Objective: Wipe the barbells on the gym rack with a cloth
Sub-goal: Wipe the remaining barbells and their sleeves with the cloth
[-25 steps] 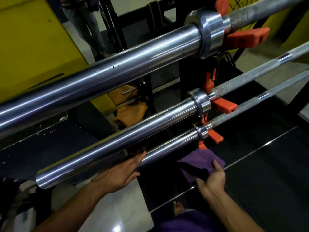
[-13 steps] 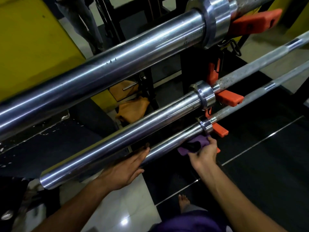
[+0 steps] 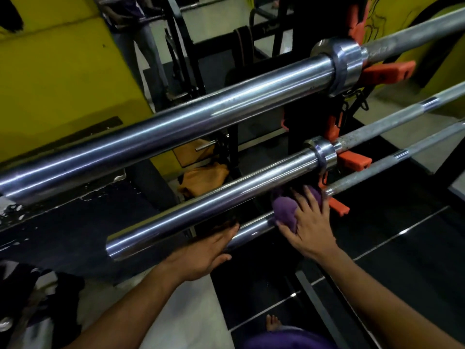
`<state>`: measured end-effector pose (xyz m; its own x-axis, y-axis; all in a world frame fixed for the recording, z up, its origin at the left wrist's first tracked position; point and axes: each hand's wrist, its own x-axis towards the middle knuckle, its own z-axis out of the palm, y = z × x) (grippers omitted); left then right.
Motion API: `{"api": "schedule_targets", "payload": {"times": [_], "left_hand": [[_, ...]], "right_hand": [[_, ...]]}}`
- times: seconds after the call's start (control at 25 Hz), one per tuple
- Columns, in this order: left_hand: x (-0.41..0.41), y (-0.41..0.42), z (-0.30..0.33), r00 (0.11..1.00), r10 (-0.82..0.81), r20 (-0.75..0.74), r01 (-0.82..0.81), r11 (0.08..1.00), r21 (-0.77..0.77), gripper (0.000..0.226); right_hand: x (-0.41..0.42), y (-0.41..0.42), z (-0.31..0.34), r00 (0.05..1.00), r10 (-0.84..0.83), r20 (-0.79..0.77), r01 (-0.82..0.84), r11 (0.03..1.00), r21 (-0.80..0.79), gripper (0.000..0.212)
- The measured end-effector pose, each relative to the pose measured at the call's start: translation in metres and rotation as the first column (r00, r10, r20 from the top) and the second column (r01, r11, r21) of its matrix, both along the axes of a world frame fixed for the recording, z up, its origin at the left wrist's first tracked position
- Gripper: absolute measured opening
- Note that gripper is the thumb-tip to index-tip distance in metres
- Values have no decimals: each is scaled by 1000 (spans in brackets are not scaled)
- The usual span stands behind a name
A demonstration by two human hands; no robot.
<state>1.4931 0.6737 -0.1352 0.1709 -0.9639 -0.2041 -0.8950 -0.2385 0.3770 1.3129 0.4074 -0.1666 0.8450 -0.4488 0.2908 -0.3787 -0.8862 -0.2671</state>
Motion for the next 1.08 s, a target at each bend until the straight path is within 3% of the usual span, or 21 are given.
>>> {"api": "schedule_targets", "payload": {"times": [0.2, 0.32, 0.4, 0.52, 0.6, 0.72, 0.8, 0.88, 0.96, 1.08], "left_hand": [[1, 75, -2, 990, 131, 59, -125, 987, -104, 70], [1, 78, -10, 979, 153, 138, -129, 977, -168, 70], [0, 77, -9, 980, 151, 129, -129, 978, -165, 68], [5, 79, -9, 982, 131, 137, -106, 978, -178, 67], [5, 77, -11, 986, 120, 116, -99, 979, -176, 67], [5, 77, -12, 986, 124, 114, -106, 984, -146, 67], [7, 78, -12, 985, 122, 120, -104, 984, -143, 67], [7, 79, -12, 988, 113, 107, -98, 985, -141, 67], [7, 79, -11, 990, 109, 92, -95, 984, -150, 67], [8, 80, -12, 989, 102, 111, -83, 983, -162, 66]], "right_hand": [[19, -4, -7, 995, -99, -1, 98, 992, -85, 66], [47, 18, 4, 974, -191, -123, 191, 981, -19, 64], [53, 49, 2, 990, -92, -104, 91, 996, -18, 60], [25, 70, -9, 972, 235, -5, -235, 972, -4, 65], [0, 48, -11, 960, 271, 76, -275, 960, 59, 74], [3, 13, -4, 996, 11, 83, -20, 994, 104, 61], [36, 9, 11, 982, -173, -77, 180, 977, 110, 59], [68, 26, 28, 921, -253, -297, 311, 935, 169, 63], [74, 51, 24, 937, -162, -309, 210, 969, 131, 59], [32, 81, -1, 987, 155, 40, -159, 969, 187, 48]]}}
